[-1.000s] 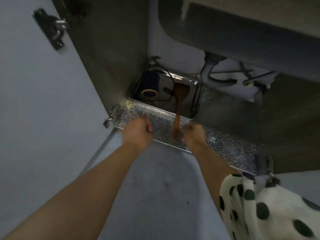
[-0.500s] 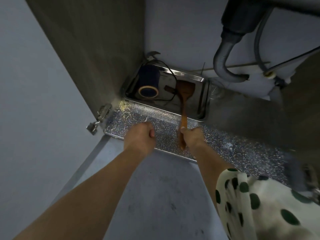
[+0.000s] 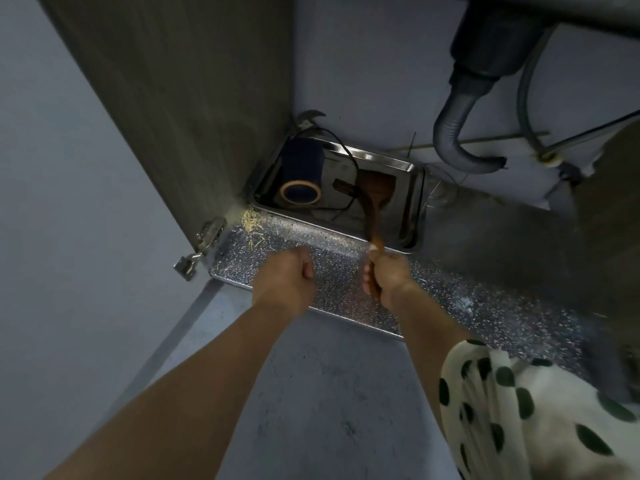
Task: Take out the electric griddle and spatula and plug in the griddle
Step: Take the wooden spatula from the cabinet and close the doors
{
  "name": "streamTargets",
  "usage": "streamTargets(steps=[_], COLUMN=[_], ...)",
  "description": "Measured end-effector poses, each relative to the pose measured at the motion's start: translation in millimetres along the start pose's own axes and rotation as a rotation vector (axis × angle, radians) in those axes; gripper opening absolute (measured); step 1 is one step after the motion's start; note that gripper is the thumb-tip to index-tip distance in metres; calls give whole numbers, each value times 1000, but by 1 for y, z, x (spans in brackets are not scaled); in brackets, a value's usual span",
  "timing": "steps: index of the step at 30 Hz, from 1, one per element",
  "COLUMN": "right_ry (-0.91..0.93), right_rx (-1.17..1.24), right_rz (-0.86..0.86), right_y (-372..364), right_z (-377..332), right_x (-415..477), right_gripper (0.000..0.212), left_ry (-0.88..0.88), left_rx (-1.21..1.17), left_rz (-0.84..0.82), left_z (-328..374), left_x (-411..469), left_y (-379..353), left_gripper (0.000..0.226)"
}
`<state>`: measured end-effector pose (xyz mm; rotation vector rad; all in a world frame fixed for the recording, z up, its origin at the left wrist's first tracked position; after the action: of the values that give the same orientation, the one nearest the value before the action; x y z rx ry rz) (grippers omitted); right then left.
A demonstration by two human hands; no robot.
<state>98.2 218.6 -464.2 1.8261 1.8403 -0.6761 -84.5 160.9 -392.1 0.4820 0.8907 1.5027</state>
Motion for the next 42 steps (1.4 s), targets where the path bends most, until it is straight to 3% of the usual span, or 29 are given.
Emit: streamTargets(steps=[15,28,36,42], right_ry=[-183,-401,-444,-386], right_rx=[-115,5,101,228], right_rz=[3,-55,-91,-20], right_y=[4,-18,-60,-93], right_z=[-81,-148,-174,-183], right_x=[-139,-303,-404,-484], right_gripper=[28,26,29,30], left_ry=[62,116,55,-17], left_rx=[0,9,12,39], left_rz=[-37,-109,-97,-60], left_z=[91,184,198,183], left_x=[-74,-178,-230,-276], left_y=[95,222,299,366], left_gripper=[35,26,32,29])
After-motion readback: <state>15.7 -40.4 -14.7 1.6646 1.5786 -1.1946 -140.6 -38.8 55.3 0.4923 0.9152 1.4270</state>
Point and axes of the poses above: each hand's wrist, its own x-axis towards the middle knuckle, its own y-axis out of the back of the hand, z = x × y, the point moved 7 cm from there along x, towards the middle knuckle, and after that the axes turned 7 degrees about -z, right-handed, at the moved point
